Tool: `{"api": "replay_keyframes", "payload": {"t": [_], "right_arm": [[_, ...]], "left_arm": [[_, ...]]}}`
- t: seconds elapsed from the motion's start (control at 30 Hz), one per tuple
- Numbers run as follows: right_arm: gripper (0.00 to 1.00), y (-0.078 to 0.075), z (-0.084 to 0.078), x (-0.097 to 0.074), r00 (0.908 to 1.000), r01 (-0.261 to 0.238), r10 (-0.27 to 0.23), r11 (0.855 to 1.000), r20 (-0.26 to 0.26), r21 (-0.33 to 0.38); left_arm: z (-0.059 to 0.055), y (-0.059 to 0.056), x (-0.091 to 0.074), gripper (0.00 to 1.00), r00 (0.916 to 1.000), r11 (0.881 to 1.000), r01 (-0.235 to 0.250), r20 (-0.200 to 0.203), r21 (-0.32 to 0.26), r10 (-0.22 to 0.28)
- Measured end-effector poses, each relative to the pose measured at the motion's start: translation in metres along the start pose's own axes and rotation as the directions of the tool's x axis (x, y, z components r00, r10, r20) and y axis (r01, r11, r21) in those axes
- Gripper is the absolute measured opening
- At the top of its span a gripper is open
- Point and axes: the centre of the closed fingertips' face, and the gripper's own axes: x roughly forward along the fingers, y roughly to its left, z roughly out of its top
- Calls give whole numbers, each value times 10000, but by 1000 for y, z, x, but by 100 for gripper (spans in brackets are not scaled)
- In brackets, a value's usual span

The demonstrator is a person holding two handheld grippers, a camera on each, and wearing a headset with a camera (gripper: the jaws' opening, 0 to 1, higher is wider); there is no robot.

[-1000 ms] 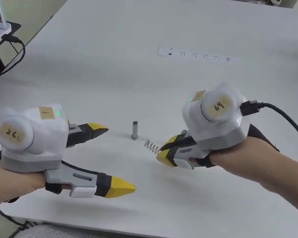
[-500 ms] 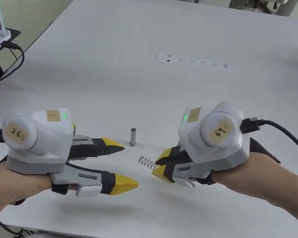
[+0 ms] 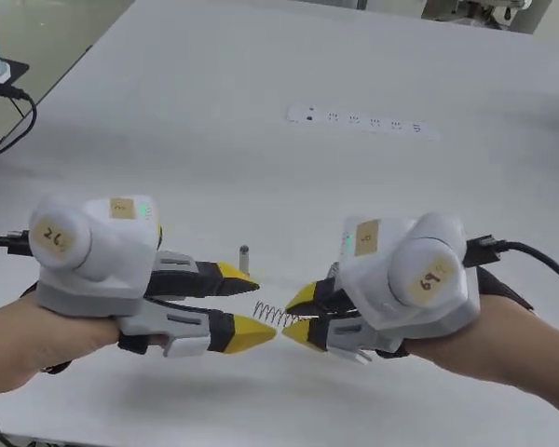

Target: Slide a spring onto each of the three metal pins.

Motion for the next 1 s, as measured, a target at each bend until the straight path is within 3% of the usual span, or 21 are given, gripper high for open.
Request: {"api": "replay_keyframes", "payload": {"t": [0.27,0.37,0.63,1.0], "right_arm": [[7,2,1,-4,9997,-160,169,9983,160,-554],[7,4,1,-5,9997,-184,193,9974,122,-692],[7,4,1,-11,9989,-228,268,9946,387,-1008],[7,7,-1,-12,9990,-372,407,9845,170,-1715]], "left_arm": [[-4,-7,8,10,9991,9991,395,-169,149,-392],[-1,-9,10,7,9992,9989,393,-31,251,-392],[0,-12,11,5,9988,9969,484,11,625,-485],[-1,-18,11,2,9974,9907,717,-135,1158,-706]]}}
